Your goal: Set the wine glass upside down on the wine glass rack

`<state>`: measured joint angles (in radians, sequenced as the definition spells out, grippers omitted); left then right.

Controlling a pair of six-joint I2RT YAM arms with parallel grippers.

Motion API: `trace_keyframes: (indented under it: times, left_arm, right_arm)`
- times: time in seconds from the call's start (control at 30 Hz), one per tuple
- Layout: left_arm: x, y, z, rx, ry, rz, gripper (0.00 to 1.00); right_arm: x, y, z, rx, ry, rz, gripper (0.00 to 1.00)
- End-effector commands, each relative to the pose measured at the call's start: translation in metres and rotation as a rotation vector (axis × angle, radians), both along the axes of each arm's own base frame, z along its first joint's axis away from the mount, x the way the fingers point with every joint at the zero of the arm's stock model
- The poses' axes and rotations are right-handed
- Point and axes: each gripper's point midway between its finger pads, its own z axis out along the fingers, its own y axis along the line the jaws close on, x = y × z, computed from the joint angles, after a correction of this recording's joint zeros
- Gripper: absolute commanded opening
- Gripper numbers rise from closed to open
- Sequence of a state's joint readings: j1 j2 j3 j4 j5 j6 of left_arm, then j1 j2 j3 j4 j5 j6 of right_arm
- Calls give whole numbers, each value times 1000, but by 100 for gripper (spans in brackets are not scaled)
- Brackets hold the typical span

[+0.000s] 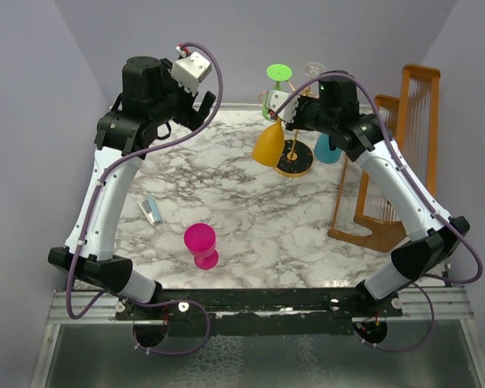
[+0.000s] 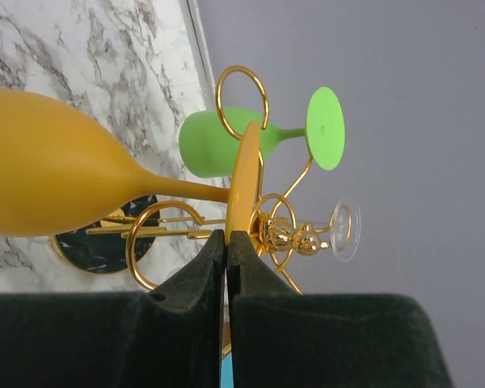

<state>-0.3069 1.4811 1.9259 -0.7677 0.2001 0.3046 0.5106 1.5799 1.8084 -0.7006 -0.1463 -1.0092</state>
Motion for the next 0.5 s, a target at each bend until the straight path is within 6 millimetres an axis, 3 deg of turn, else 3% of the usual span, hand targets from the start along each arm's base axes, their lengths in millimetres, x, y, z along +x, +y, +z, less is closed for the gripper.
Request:
trace_keyframes:
  times: [0.0, 0.47]
  left_arm:
    - [2, -4, 4, -17, -14, -23, 90]
    - [3, -5, 2, -15, -7, -33, 90]
  right_arm:
    - [13, -3, 2, -41, -68, -63, 1]
    - [25, -11, -4, -85, -117, -150, 1]
